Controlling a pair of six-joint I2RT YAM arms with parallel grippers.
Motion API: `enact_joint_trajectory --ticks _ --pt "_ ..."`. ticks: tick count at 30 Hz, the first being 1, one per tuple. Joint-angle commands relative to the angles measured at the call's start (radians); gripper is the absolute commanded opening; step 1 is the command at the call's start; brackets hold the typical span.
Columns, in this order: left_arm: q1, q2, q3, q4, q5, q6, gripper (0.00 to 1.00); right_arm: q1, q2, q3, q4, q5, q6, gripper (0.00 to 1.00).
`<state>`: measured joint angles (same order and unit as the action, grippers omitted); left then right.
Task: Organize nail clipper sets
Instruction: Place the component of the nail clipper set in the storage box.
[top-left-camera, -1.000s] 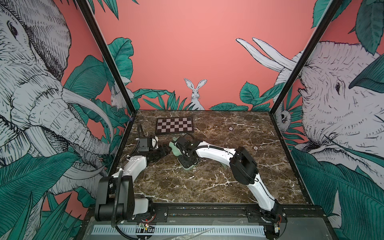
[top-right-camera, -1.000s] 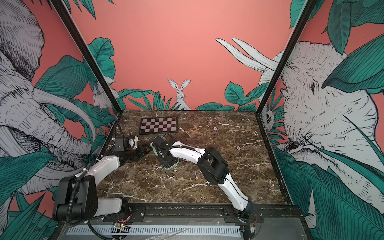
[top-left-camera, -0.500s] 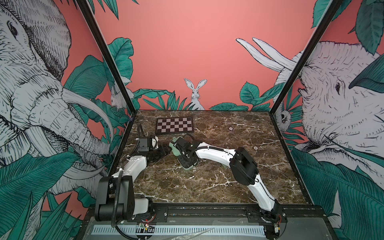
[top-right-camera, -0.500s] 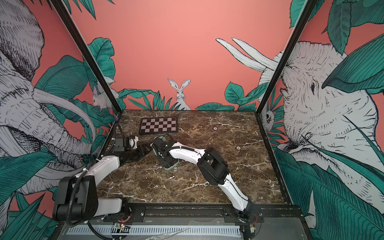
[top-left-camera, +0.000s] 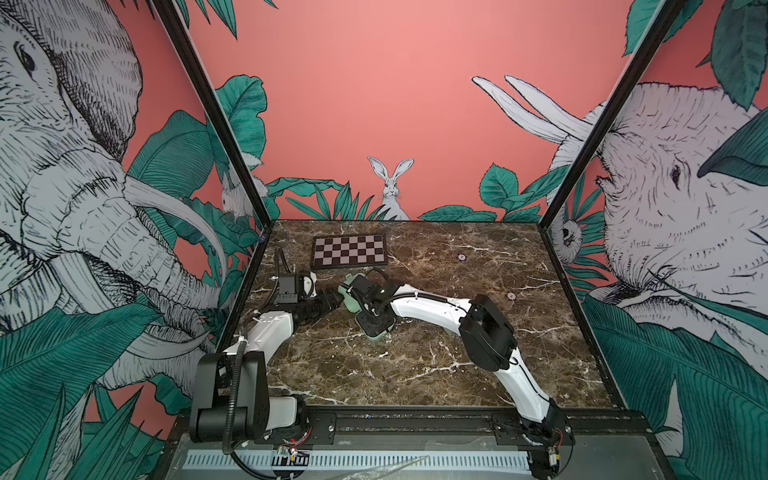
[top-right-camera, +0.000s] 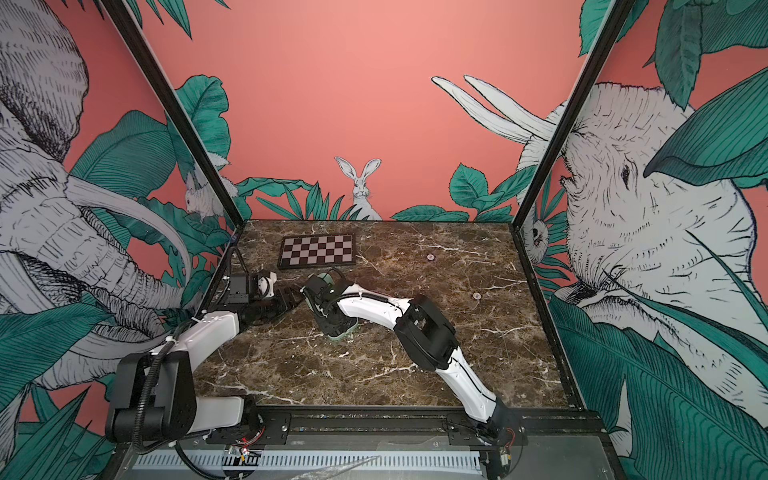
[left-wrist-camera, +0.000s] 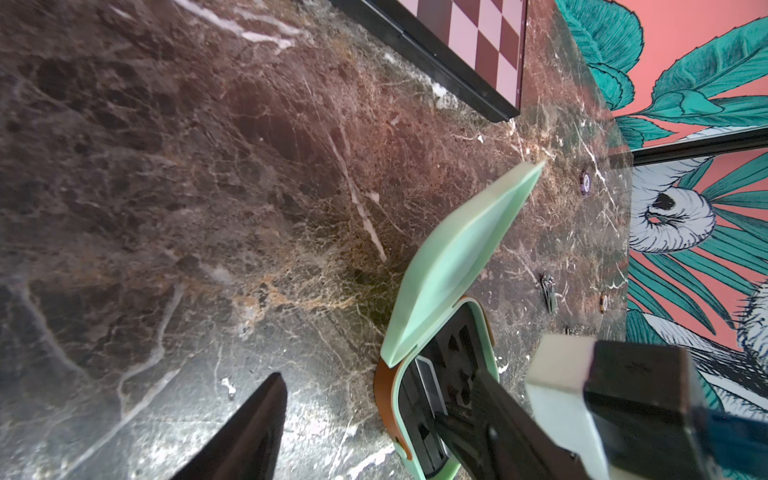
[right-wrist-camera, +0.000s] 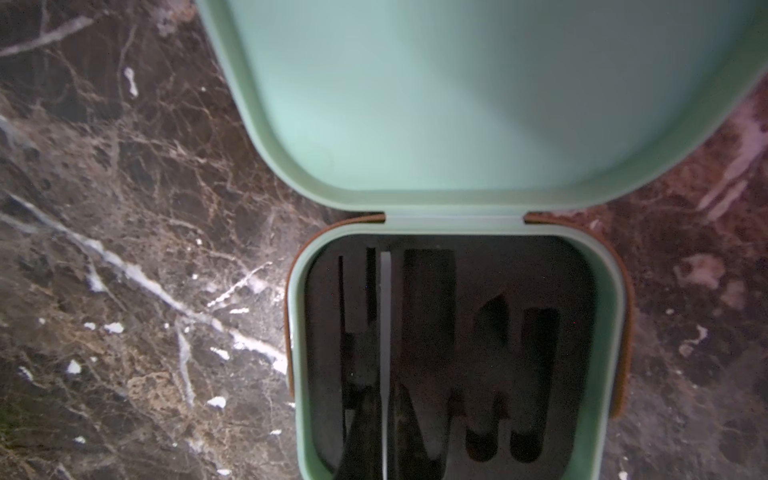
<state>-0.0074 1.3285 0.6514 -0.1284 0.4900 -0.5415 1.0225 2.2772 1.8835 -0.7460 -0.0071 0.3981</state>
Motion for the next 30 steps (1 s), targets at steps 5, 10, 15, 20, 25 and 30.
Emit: enact_joint_trajectory --ticks 5,10,15,20,25,30 --pt "0.009 -0.002 -0.007 0.012 0.01 -0.003 0.73 0.009 -0.003 0.046 -0.033 0.01 0.013 0.0" --pt "0.01 -0.002 -0.008 0.012 0.01 -0.002 0.73 0.009 0.011 0.064 -0.042 0.007 0.015 0.0" --pt "0.011 -0.001 -0.008 0.011 0.012 -0.002 0.73 0.009 0.024 0.063 -0.038 0.004 0.016 0.0" --pt "0.013 -0.002 -0.01 0.011 0.013 0.0 0.73 0.009 0.035 0.056 -0.033 -0.002 0.019 0.0" --pt "0.013 0.002 -0.011 0.013 0.016 -0.001 0.73 0.008 0.048 0.034 -0.022 -0.005 0.022 0.0" --pt "0.015 0.002 -0.01 0.013 0.016 0.0 0.73 0.009 0.059 0.01 -0.021 0.016 0.027 0.0"
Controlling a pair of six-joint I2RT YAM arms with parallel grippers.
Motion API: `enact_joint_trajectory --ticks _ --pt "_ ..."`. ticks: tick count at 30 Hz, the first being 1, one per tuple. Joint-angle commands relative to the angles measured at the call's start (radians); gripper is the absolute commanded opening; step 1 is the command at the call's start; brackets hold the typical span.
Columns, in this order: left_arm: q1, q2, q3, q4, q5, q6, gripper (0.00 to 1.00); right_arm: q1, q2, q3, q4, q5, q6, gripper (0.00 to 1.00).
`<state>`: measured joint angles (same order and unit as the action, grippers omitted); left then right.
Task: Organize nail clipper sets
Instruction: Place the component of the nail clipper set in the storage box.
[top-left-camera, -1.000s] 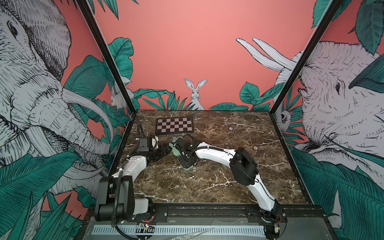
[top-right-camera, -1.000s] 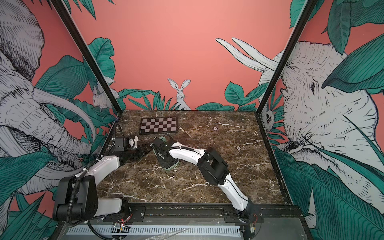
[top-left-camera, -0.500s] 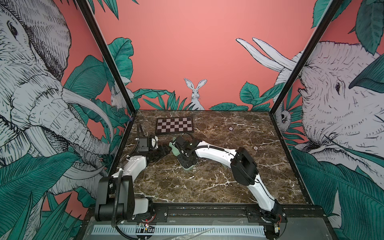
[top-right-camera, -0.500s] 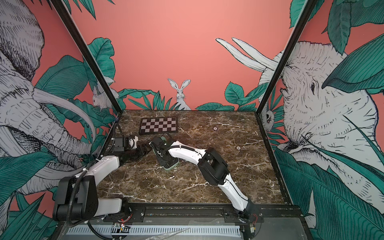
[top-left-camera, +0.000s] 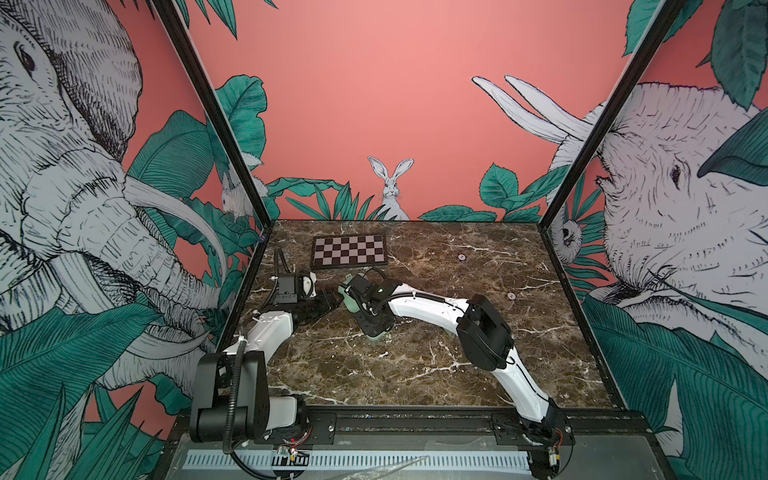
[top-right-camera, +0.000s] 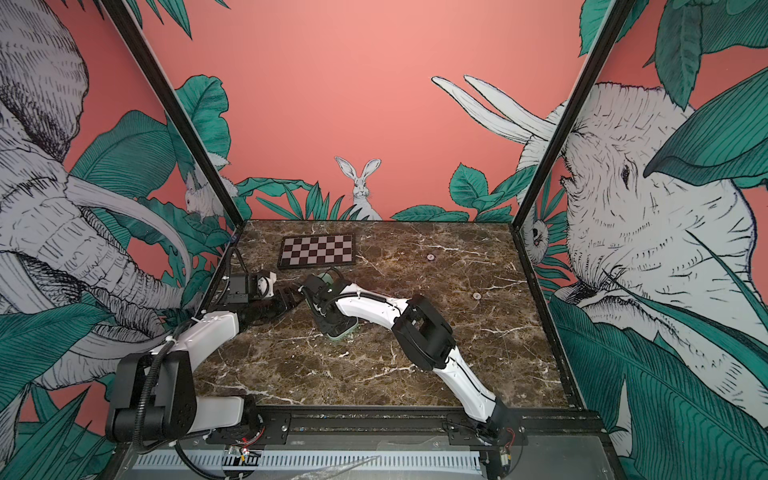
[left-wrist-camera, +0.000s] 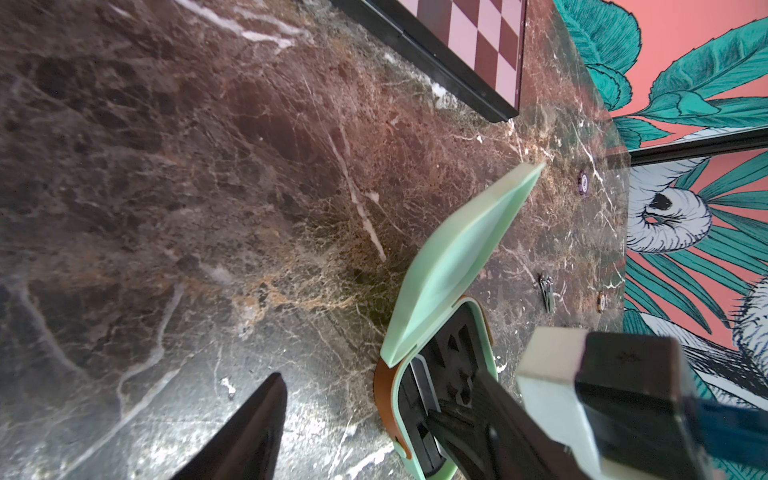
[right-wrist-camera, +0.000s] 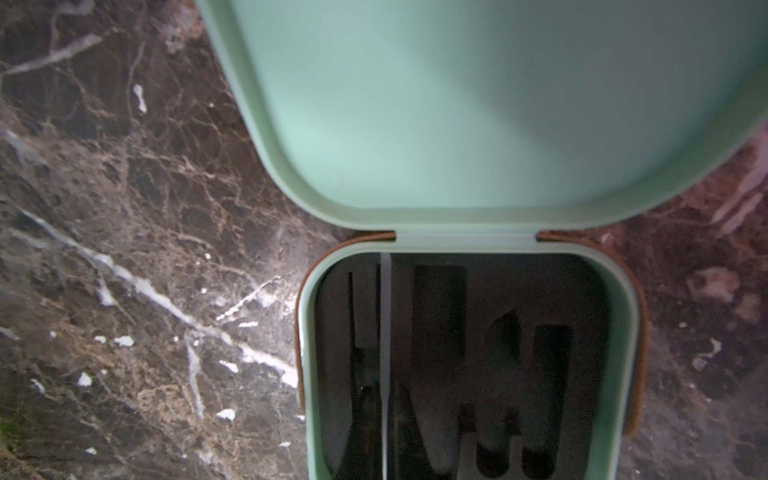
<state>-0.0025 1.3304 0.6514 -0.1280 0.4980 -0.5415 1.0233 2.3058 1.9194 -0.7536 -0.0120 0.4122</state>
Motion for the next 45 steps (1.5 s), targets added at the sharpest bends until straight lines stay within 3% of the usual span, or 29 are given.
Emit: enact_joint_trajectory --ticks 1,22,29,37,45 --pt "0.01 0.0 -0.01 0.011 0.008 0.002 0.73 0.009 0.032 -0.03 -0.011 0.026 0.013 0.0" --pt "0.014 -0.015 -0.006 0.003 0.022 0.0 0.73 0.031 0.075 -0.091 -0.032 0.088 0.058 0.0" --pt "0.015 -0.038 -0.007 -0.012 0.018 0.002 0.73 0.029 0.118 0.056 -0.211 0.049 0.028 0.0" --pt "0.015 -0.036 -0.008 -0.027 0.042 0.014 0.72 0.03 0.117 0.047 -0.239 0.008 0.028 0.0" --pt "0.016 -0.023 -0.015 -0.025 0.048 0.009 0.72 0.028 0.165 0.187 -0.403 -0.016 -0.019 0.0"
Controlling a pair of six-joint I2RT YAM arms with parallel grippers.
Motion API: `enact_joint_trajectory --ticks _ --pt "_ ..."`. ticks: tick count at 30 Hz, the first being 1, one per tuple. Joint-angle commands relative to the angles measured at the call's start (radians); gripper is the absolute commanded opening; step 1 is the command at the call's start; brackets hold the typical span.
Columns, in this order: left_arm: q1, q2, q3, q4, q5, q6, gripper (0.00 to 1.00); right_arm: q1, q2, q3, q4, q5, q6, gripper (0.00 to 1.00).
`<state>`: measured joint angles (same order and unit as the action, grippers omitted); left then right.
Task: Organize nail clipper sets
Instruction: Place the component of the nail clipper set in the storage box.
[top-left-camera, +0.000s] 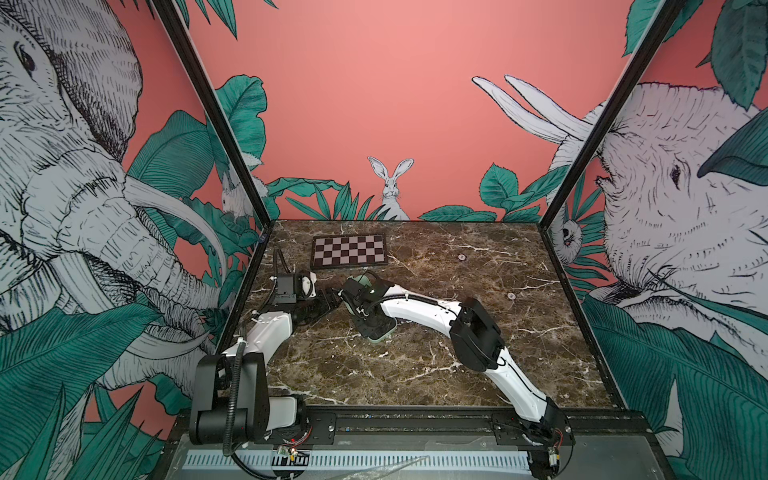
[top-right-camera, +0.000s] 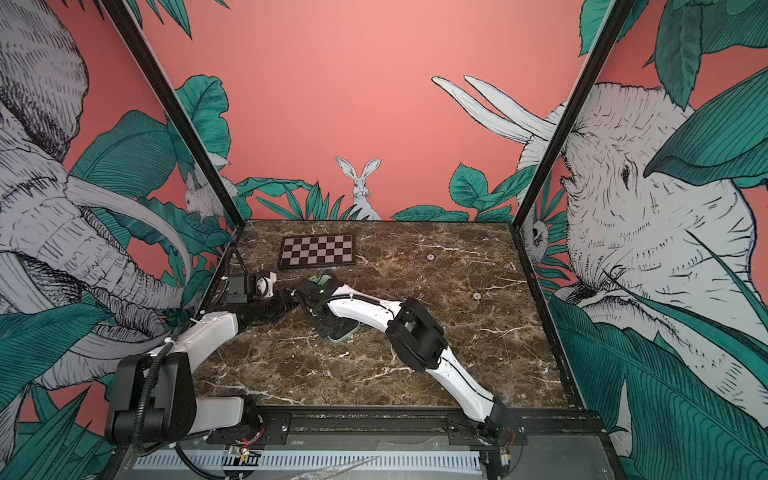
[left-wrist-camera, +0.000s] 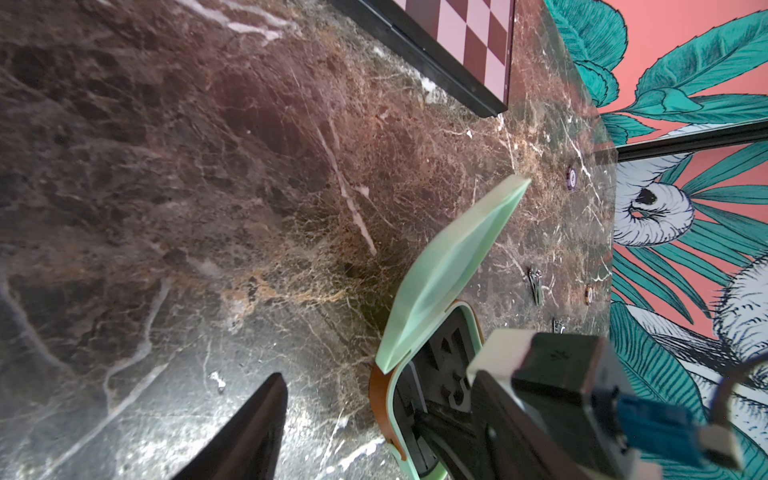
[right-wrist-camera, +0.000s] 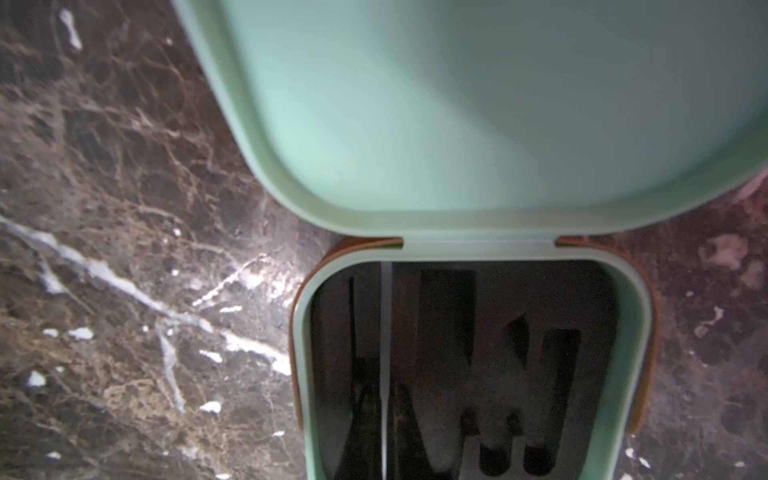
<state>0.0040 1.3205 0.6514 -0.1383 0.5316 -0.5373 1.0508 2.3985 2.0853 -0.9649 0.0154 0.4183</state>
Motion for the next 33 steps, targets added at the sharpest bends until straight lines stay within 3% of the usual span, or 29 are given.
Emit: enact_joint_trajectory --ticks 1,8,19,24,33 --pt "0.008 -0.007 -0.015 -0.008 0.019 0.001 0.71 -0.001 0.076 0.03 -0.199 -0.052 -0.029 0.0" --pt "0.009 -0.004 -0.02 -0.003 0.02 0.003 0.7 -0.001 0.131 0.034 -0.221 -0.129 -0.038 0.0" --pt "0.009 -0.016 -0.032 0.003 0.02 -0.004 0.7 -0.001 0.131 0.031 -0.208 -0.092 -0.024 0.0" --pt "0.009 -0.027 -0.032 -0.004 0.02 -0.005 0.7 -0.006 0.07 0.026 -0.168 -0.044 0.001 0.14" --pt "0.009 -0.041 -0.032 -0.017 0.016 -0.004 0.7 -0.012 0.038 0.098 -0.178 -0.008 0.01 0.24"
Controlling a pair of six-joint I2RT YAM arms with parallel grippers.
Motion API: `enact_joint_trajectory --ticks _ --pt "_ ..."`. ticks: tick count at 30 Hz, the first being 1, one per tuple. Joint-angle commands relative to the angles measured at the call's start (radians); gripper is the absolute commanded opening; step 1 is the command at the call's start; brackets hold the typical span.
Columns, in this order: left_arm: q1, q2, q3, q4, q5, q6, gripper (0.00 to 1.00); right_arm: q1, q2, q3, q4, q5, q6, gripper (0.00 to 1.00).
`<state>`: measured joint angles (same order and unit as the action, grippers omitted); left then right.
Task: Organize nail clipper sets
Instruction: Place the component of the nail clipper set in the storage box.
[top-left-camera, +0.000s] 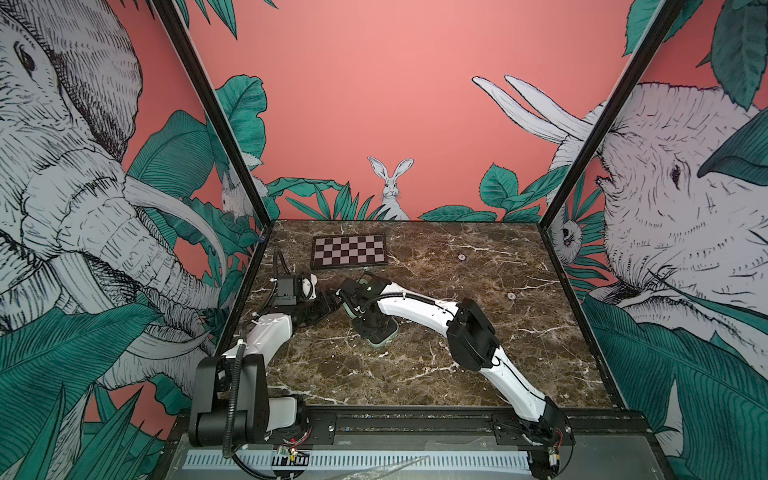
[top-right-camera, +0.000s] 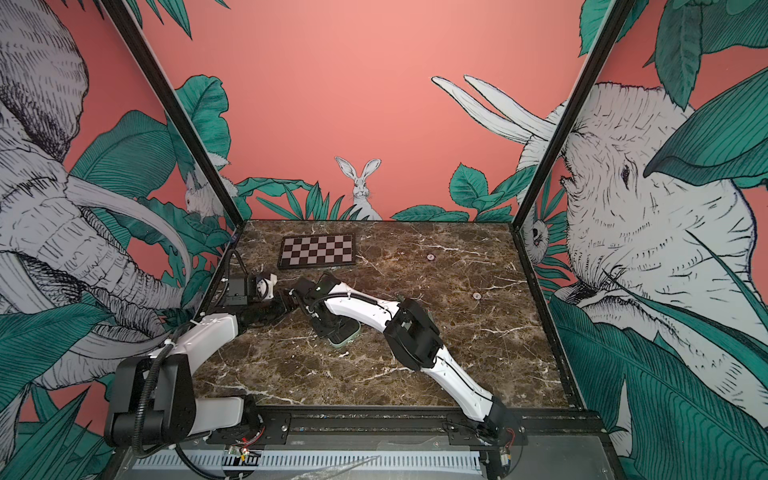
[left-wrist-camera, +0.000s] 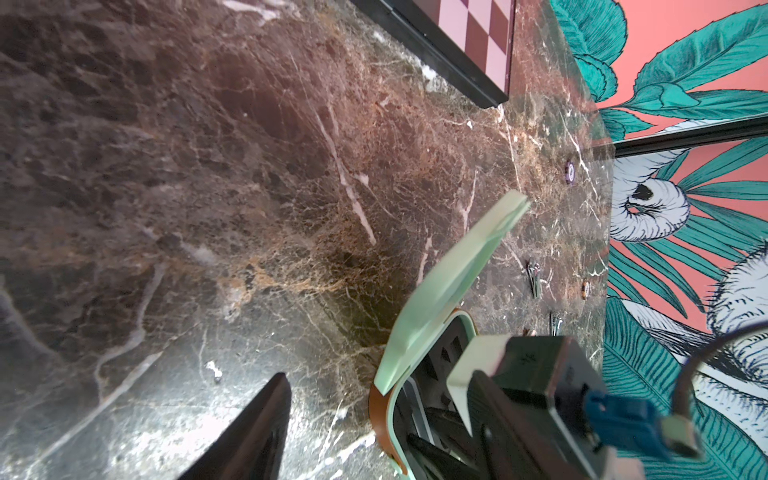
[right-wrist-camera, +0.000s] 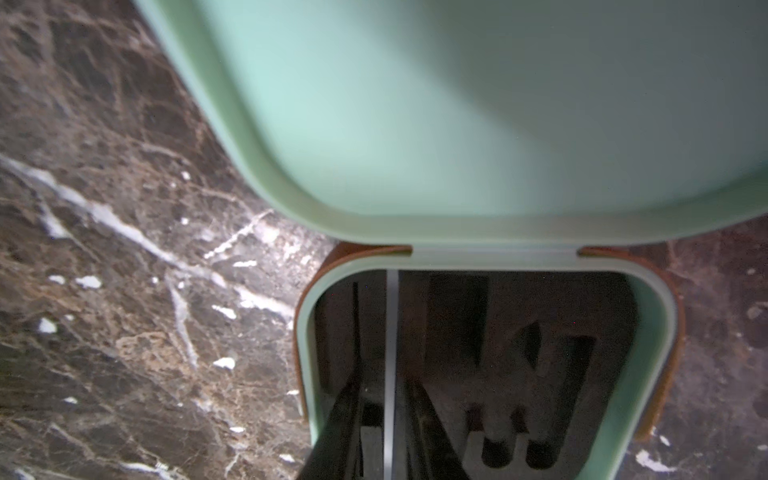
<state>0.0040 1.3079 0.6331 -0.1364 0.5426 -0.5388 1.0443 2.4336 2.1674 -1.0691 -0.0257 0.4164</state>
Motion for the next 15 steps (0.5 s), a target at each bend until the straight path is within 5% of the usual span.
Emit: enact_joint_trajectory --ticks 1,15 --pt "0.008 -0.027 -0.014 -0.019 0.005 -0.002 0.7 -0.007 0.0 0.021 -0.076 0.039 0.013 0.25" --pt "0.009 -0.025 -0.014 -0.022 0.005 0.003 0.7 -0.016 -0.1 0.056 -0.078 0.084 0.015 0.36"
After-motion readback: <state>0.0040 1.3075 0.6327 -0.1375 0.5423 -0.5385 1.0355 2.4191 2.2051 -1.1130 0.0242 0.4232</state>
